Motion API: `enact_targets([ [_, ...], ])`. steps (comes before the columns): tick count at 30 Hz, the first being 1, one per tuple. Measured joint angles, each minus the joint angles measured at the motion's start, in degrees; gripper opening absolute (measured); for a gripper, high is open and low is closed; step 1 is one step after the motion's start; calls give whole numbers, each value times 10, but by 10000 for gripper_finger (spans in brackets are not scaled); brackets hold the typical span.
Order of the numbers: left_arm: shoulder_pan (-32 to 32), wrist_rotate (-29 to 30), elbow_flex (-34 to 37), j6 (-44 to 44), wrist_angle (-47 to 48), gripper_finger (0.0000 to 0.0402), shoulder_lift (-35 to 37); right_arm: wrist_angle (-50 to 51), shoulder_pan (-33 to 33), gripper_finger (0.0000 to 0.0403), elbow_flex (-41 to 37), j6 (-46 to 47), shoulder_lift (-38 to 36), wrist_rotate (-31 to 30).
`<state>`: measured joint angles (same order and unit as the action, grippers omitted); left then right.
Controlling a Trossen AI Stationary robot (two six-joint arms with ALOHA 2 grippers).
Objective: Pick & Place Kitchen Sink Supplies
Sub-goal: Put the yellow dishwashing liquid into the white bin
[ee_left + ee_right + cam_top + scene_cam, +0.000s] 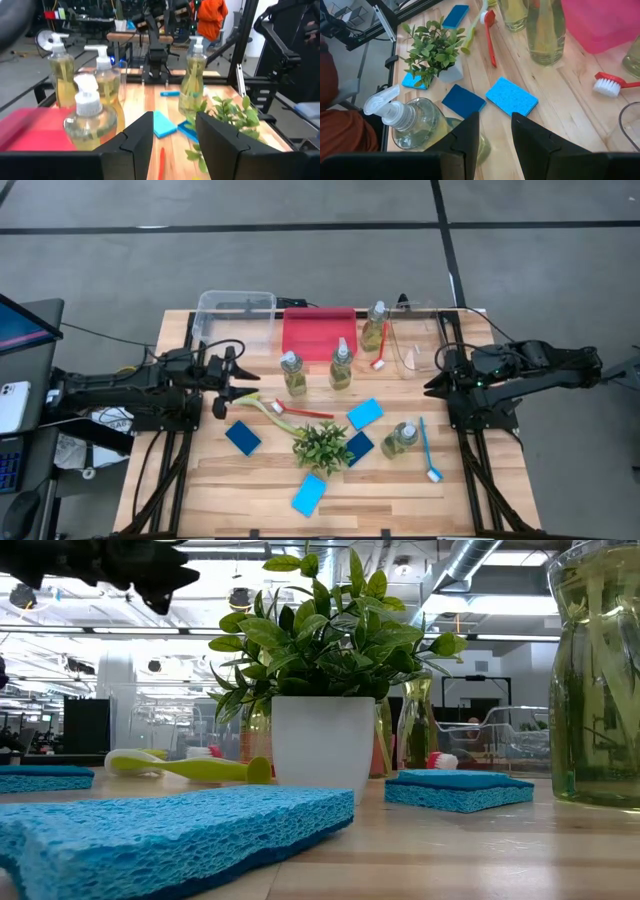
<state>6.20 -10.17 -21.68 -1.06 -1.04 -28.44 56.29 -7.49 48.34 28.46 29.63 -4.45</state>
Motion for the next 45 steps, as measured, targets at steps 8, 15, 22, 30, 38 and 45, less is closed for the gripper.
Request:
enact_targets([
  [8, 4, 0, 74, 6, -65, 150, 7, 0, 0, 108, 0, 0, 0, 0],
  [15, 15, 0, 122, 63, -82, 150, 8, 0, 0, 108, 0, 1, 0, 0],
  [22, 15, 1, 192, 92, -136, 150, 7, 0, 0, 108, 0, 0, 0, 0],
  [30, 15, 0, 214, 95, -168, 150, 6, 0, 0, 108, 0, 0, 0, 0],
  [38, 15, -41, 214, 90, -166, 150, 6, 0, 0, 108, 0, 0, 0, 0],
  [45, 15, -104, 214, 88, -166, 150, 6, 0, 0, 108, 0, 0, 0, 0],
])
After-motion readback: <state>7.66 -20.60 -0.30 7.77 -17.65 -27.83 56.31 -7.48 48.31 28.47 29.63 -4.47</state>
